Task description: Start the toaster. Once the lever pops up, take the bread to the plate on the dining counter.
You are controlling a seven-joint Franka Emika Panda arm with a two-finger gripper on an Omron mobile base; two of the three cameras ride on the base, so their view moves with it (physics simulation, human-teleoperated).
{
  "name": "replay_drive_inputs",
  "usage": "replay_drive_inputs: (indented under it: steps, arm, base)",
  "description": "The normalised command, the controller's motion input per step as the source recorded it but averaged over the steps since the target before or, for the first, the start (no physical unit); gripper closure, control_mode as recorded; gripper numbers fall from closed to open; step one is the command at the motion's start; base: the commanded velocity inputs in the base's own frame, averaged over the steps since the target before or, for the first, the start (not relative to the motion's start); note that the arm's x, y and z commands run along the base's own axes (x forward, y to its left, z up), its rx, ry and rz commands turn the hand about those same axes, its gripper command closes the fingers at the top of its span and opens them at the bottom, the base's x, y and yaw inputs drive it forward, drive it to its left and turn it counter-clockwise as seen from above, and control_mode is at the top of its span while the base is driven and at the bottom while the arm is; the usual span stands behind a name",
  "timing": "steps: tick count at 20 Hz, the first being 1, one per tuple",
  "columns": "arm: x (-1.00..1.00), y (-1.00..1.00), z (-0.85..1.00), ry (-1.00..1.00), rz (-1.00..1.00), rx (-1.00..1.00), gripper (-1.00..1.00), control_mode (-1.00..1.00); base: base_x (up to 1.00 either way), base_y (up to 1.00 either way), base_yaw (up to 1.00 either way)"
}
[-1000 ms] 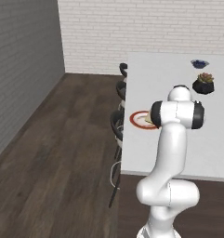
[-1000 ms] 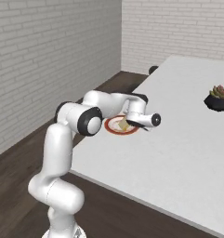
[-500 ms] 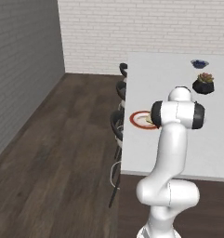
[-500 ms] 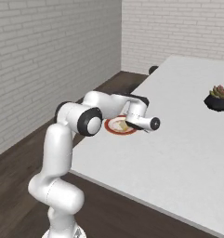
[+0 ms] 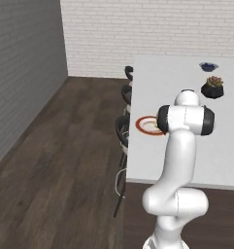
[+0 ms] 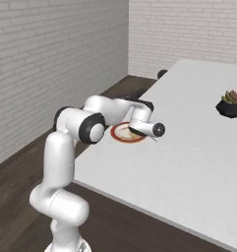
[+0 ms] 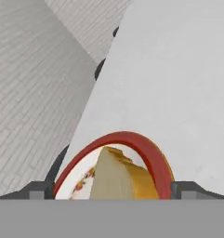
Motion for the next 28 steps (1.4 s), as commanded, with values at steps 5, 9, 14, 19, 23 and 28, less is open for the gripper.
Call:
replay_drive_inputs:
  steps: [5, 9, 14, 19, 23, 28]
  arm:
    - [-0.1, 0.04, 0.35, 0.28, -0.19, -0.21, -1.0, -1.0]
    - [0.0, 0.53, 0.25, 0.2, -0.18, -0.26, -1.0, -1.0]
    - [-0.02, 0.44, 0.25, 0.3, -0.16, -0.25, -1.0, -1.0]
    - [-0.18, 0.06, 0.21, 0.39, -0.17, -0.21, -1.0, -1.0]
    - [-0.08, 0.15, 0.52, 0.27, -0.19, -0.13, -1.0, -1.0]
    - [0.0, 0.58, 0.64, 0.09, -0.24, -0.08, -1.0, -1.0]
  base:
    - [0.0, 0.0, 0.0]
    - [0.0, 0.0, 0.0]
    - [0.0, 0.0, 0.0]
    - [0.0, 0.0, 0.0]
    - [0.0, 0.0, 0.0]
    - [0.0, 0.0, 0.0]
